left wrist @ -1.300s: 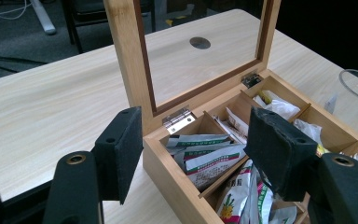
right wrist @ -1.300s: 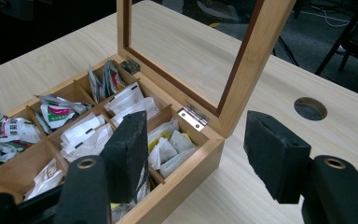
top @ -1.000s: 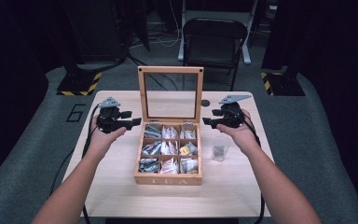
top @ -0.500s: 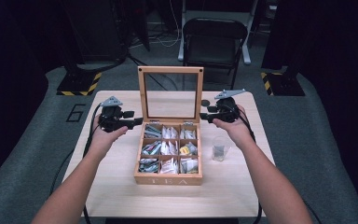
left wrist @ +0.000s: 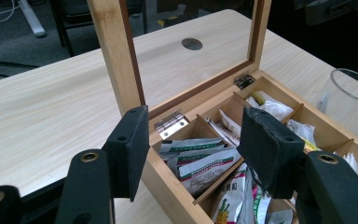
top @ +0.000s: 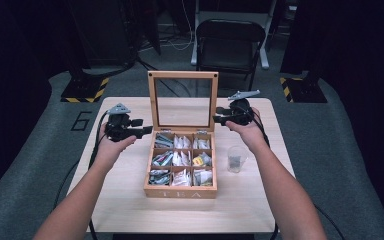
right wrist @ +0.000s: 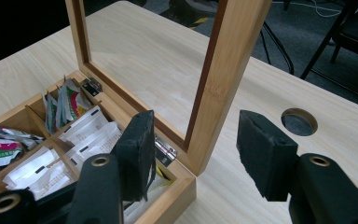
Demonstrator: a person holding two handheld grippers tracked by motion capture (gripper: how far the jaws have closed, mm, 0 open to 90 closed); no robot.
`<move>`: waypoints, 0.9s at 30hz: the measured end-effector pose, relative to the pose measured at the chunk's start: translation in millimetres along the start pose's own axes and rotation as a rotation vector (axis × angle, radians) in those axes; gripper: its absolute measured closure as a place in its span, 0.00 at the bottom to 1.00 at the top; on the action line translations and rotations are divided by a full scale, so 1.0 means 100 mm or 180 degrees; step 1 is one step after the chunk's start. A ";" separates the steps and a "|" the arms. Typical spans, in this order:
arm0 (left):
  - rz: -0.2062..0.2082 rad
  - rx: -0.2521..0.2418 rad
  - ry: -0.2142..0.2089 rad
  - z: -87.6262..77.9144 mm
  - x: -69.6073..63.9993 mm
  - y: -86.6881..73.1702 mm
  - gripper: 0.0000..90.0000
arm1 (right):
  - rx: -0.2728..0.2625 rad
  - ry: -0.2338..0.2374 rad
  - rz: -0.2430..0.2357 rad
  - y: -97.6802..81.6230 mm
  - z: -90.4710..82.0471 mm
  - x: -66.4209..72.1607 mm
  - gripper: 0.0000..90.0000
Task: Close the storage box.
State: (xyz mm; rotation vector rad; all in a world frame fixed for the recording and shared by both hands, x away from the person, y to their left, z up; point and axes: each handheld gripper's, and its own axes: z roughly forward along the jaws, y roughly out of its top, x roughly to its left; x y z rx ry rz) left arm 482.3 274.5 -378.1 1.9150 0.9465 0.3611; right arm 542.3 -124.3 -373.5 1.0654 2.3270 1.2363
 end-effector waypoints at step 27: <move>-0.0054 0.0031 0.0025 -0.04 0.07 -0.06 0.47 | 0.0088 0.0022 0.0067 0.02 0.36 -0.10 0.44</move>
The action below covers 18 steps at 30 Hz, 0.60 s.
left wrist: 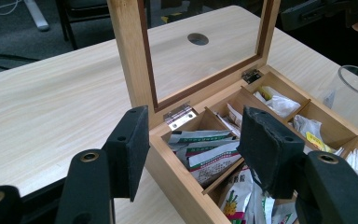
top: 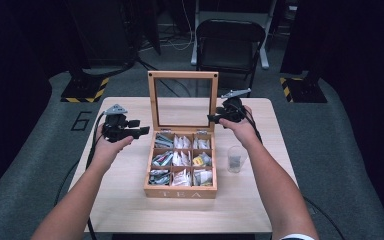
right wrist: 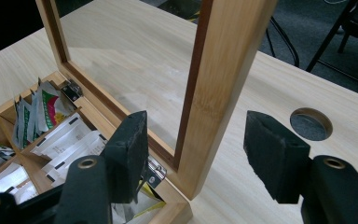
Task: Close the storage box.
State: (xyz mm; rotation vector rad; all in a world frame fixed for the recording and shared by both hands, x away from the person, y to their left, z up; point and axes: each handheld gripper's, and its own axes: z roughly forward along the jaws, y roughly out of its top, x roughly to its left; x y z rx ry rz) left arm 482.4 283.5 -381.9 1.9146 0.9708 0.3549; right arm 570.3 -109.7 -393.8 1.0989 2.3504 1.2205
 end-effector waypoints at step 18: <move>-0.0012 0.0010 0.0021 -0.03 0.00 -0.01 0.47 | -0.0001 0.0047 -0.0025 0.10 -0.01 0.06 0.47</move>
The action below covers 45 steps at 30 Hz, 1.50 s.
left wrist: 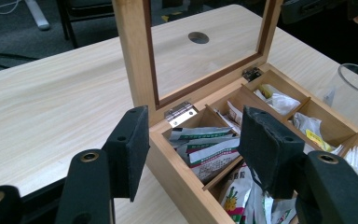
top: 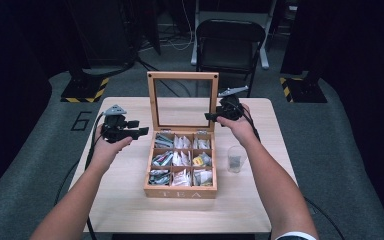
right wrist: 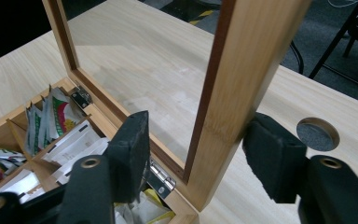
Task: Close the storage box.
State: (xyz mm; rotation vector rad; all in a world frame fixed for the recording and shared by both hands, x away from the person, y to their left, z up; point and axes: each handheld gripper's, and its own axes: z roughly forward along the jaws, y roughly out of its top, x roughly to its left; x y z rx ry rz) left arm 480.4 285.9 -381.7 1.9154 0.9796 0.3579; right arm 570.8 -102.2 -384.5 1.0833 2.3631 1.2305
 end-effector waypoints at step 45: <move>0.0192 -0.0108 0.0013 -0.07 -0.19 0.25 0.52 | -0.0191 0.0291 -0.0069 -0.11 -0.49 0.24 0.63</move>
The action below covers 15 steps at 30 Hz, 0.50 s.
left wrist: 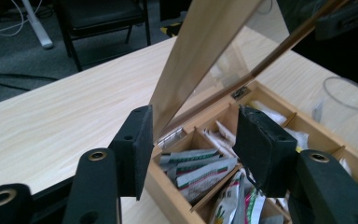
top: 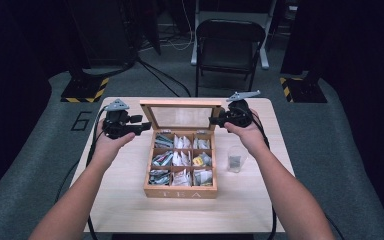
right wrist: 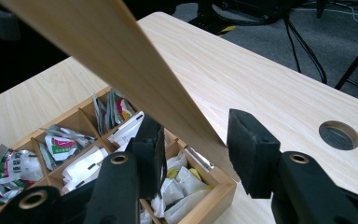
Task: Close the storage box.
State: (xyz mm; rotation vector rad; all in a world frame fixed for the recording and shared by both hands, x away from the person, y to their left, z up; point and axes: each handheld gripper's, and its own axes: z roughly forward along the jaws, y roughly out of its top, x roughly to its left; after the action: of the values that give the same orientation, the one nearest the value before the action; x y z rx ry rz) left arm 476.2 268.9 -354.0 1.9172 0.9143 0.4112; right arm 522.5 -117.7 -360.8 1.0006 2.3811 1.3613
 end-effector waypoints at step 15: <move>0.0124 -0.0016 0.0027 -0.01 -0.07 0.11 0.63 | 0.0028 0.0021 -0.0072 -0.11 -0.04 0.07 0.60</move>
State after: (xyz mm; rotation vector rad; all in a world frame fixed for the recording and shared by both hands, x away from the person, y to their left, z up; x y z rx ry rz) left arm 475.7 261.3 -343.9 1.9327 0.8818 0.4446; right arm 510.7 -119.2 -366.7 0.9697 2.3979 1.3497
